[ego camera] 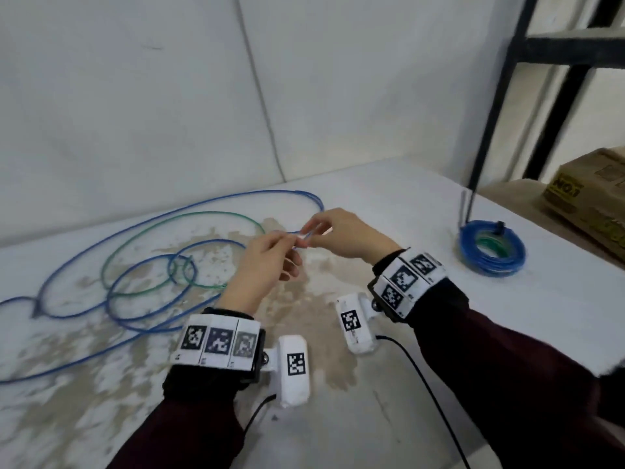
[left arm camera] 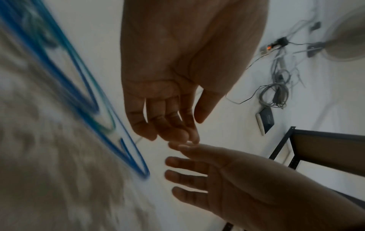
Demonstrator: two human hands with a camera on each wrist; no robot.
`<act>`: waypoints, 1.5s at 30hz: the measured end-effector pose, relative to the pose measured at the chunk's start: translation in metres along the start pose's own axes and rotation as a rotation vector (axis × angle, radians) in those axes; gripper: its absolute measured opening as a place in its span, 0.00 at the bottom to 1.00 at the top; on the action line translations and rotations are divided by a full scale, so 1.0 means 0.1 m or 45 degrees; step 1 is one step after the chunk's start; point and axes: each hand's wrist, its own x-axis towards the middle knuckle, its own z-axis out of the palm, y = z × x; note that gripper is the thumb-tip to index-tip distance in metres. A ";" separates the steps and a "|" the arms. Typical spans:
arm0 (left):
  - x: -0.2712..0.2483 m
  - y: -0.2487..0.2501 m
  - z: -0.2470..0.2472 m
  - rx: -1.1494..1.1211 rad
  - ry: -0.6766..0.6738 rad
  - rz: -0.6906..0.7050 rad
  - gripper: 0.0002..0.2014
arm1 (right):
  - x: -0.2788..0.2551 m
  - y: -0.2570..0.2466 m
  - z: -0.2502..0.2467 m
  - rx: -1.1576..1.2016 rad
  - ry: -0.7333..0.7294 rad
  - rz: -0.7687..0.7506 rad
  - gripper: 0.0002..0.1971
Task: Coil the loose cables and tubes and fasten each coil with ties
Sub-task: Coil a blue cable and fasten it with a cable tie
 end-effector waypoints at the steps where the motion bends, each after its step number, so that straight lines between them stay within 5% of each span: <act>1: -0.04 0.03 -0.15 0.089 0.028 0.019 0.14 | 0.11 -0.11 0.13 -0.017 -0.104 -0.033 0.13; 8: -0.17 0.14 -1.21 0.589 0.213 -0.020 0.14 | 0.74 -0.79 0.87 -0.391 -0.338 -0.186 0.22; 14: -0.30 0.08 -1.86 0.742 0.300 -0.177 0.13 | 1.13 -1.03 1.28 -0.808 -0.554 -0.174 0.24; 20: -0.32 0.05 -2.02 0.764 0.278 -0.232 0.13 | 1.32 -0.87 1.30 -0.915 -0.445 -0.138 0.07; 23: -0.30 0.06 -2.04 0.746 0.272 -0.223 0.13 | 1.37 -0.76 1.24 -1.082 -0.344 -0.191 0.07; 26: -0.28 0.06 -2.06 0.740 0.310 -0.205 0.12 | 1.36 -0.92 1.14 -0.874 -0.405 -0.177 0.10; 30: -0.26 0.12 -2.05 0.736 0.400 -0.159 0.21 | 1.13 -1.20 0.89 0.003 -0.377 -0.310 0.04; 34: -0.27 0.36 -1.88 0.610 0.351 0.135 0.12 | 0.82 -1.43 0.50 0.097 -0.052 -0.656 0.03; 40: -0.34 0.71 -1.60 0.216 0.286 0.414 0.10 | 0.49 -1.41 0.12 0.294 0.224 -0.647 0.13; 45: -0.26 0.78 -1.42 -0.333 0.370 0.465 0.07 | 0.43 -1.24 0.20 0.592 -0.002 -0.476 0.13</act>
